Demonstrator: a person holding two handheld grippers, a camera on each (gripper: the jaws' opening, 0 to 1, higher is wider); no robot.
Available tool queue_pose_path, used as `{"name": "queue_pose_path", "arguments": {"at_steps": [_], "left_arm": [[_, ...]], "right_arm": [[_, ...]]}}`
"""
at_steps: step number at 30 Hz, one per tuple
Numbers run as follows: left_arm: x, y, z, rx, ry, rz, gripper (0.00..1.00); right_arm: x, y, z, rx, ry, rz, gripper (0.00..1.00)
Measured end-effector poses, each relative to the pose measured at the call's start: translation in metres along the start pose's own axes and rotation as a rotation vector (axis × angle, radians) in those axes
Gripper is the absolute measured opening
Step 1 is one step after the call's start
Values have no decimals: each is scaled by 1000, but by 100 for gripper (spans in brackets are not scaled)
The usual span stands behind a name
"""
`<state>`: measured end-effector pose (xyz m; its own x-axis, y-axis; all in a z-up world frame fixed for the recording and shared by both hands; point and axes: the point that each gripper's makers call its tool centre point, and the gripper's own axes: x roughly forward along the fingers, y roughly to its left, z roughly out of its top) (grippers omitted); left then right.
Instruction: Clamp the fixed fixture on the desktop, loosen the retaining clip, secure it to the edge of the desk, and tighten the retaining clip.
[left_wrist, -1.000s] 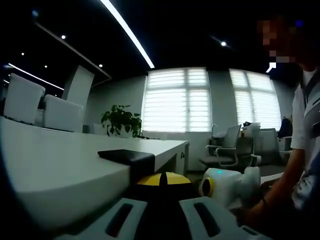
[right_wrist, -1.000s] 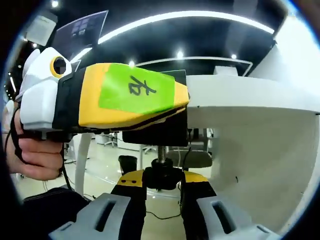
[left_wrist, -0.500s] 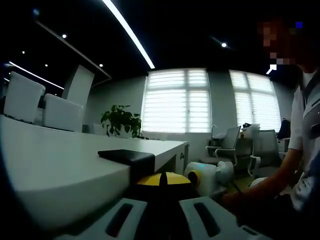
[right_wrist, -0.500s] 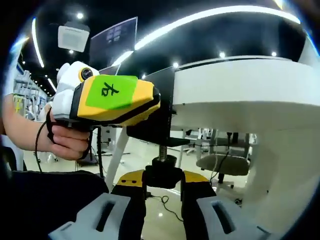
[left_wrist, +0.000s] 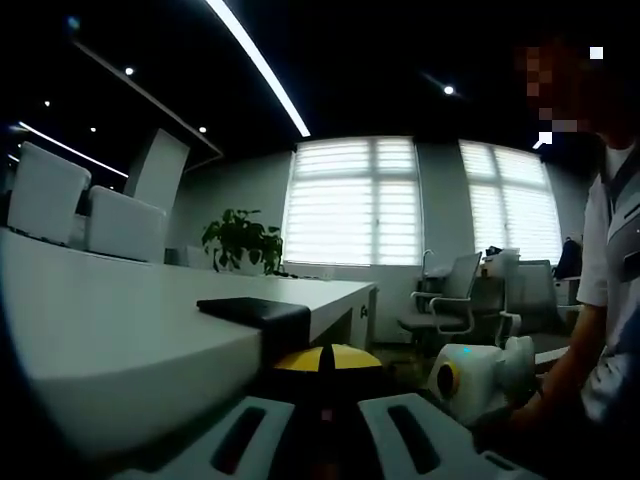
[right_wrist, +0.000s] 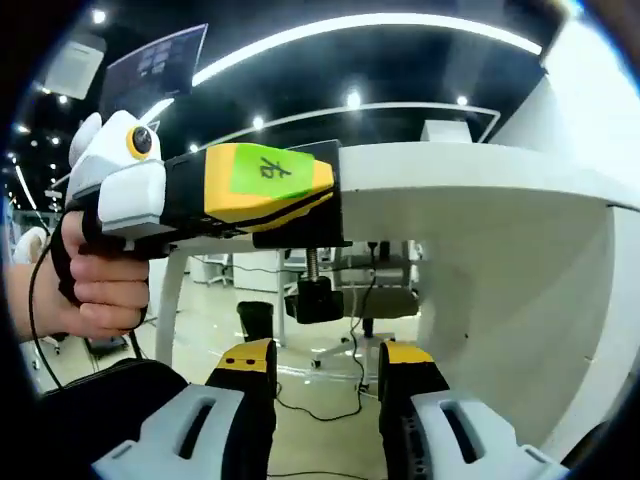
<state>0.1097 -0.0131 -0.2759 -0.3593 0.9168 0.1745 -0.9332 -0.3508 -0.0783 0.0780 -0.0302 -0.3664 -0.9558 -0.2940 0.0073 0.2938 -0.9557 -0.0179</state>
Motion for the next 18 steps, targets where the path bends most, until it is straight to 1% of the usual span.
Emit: {"name": "queue_pose_path", "arguments": {"at_steps": [2, 5, 6, 8, 11, 13, 14, 15, 16, 18], "left_arm": [[0, 0, 0, 4, 1, 2, 1], [-1, -1, 0, 3, 3, 2, 1], [-1, -1, 0, 4, 5, 3, 1], [-1, -1, 0, 4, 4, 4, 1], [-1, -2, 2, 3, -1, 4, 1], [-1, -2, 2, 6, 0, 4, 1], [-2, -2, 2, 7, -1, 3, 1], [-2, -2, 2, 5, -1, 2, 1], [-2, -3, 3, 7, -2, 1, 1], [-2, -3, 4, 2, -5, -3, 1]], "right_arm": [[1, 4, 4, 8, 7, -12, 38], [6, 14, 16, -34, -16, -12, 38], [8, 15, 19, -52, -23, -18, 38], [14, 14, 23, -58, -34, -29, 38], [28, 9, 24, -36, -33, -37, 37], [31, 5, 23, -36, -33, -39, 30], [32, 0, 24, -37, -40, -47, 25], [33, -2, 23, -24, -38, -31, 25], [34, 1, 23, 0, -41, -7, 25], [33, 0, 23, -1, -49, 10, 25]]}}
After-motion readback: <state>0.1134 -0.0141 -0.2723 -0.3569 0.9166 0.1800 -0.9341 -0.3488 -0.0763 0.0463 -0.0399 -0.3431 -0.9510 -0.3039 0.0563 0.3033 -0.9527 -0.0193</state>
